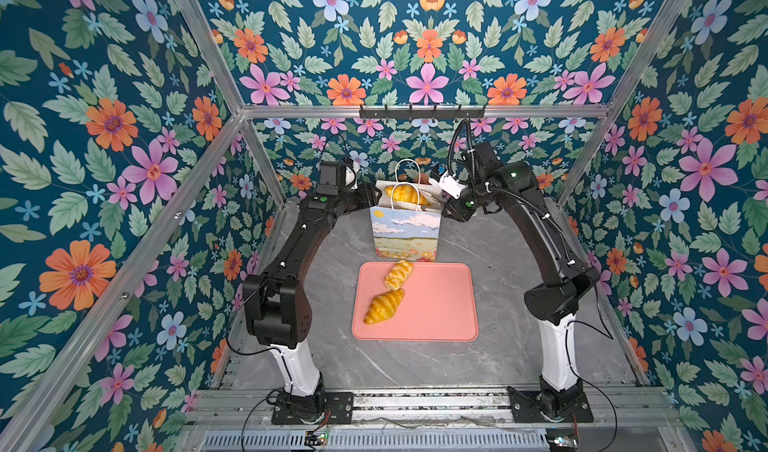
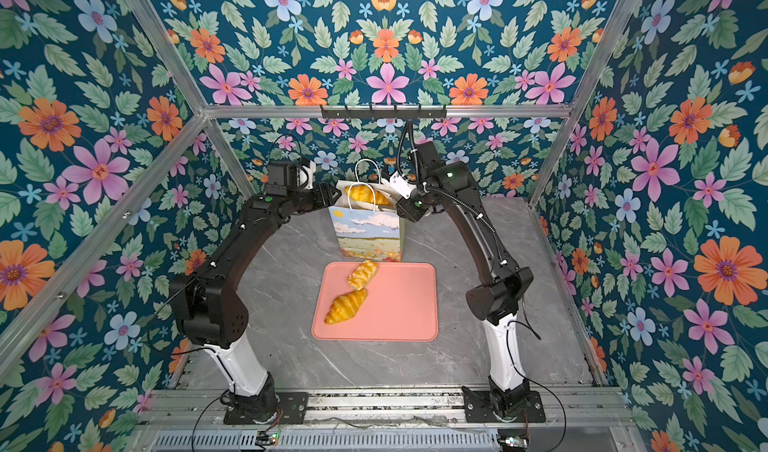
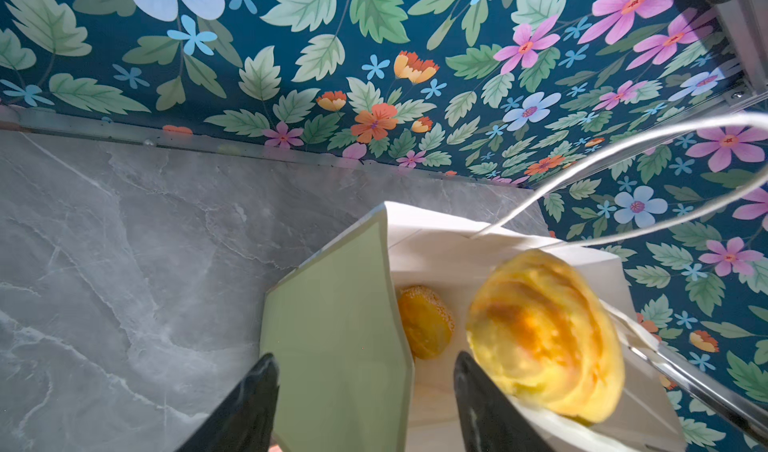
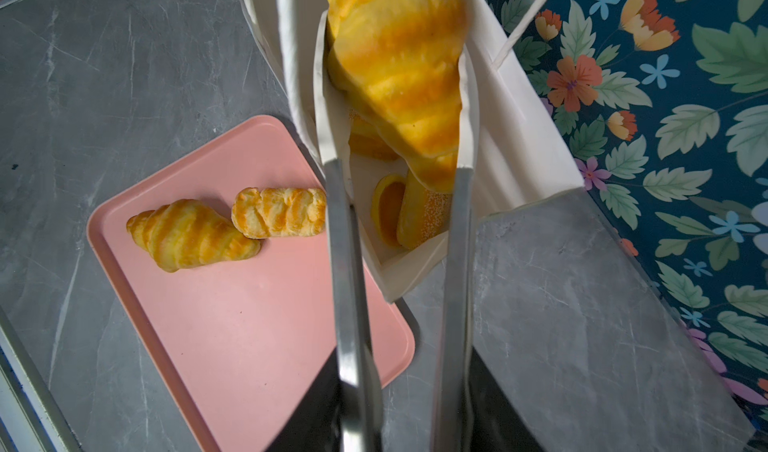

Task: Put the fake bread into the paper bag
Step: 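Open the tongs with the right gripper to drop the croissant into the bag, then withdraw the tongs from the bag and move them back toward the tray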

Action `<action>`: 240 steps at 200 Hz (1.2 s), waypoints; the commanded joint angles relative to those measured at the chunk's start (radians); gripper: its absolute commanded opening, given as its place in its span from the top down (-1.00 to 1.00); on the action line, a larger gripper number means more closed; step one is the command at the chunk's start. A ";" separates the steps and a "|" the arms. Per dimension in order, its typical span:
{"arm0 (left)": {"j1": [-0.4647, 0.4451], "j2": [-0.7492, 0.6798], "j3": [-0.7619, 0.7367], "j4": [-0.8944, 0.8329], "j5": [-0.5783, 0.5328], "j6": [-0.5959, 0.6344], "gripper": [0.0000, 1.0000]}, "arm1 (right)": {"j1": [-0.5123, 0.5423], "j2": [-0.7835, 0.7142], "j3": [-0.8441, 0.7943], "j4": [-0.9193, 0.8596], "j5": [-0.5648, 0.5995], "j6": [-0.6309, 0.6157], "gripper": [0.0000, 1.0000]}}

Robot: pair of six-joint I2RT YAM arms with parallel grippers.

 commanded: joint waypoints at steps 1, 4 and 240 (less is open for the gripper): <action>0.000 0.001 -0.001 0.011 0.012 0.002 -0.36 | 0.006 -0.003 0.013 0.001 0.000 -0.025 0.07; -0.001 0.001 -0.001 0.010 0.013 0.002 -0.36 | 0.007 -0.003 0.015 0.000 -0.001 -0.025 0.07; -0.001 -0.061 -0.087 0.062 0.104 -0.088 -0.37 | 0.017 -0.324 -0.129 -0.022 0.155 0.105 0.01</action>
